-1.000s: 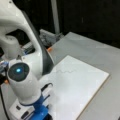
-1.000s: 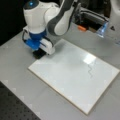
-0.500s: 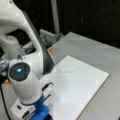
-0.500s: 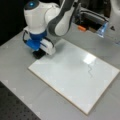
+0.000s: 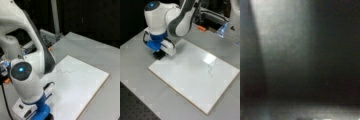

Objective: Erasing curve lines

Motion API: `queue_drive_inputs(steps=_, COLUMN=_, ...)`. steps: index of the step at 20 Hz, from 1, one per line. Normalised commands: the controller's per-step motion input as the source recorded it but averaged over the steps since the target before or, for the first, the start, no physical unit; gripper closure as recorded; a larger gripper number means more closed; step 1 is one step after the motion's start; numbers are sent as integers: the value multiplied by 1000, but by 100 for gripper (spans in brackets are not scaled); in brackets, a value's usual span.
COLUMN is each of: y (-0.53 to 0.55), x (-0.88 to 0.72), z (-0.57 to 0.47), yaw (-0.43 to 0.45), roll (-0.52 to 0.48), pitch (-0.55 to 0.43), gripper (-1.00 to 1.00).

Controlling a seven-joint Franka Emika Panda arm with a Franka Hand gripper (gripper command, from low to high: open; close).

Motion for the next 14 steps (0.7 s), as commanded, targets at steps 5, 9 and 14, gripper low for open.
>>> queue_drive_inputs(steps=5, y=7, x=-176, z=161, yaw=-87, roll=63, pitch=-57, gripper=100)
queue_drive_inputs(steps=9, y=54, x=-231, z=163, yaw=-101, roll=31, pitch=-29, gripper=100)
queue_drive_inputs(steps=14, y=148, x=-199, z=51, yaw=-132, roll=25, pitch=-45, gripper=100)
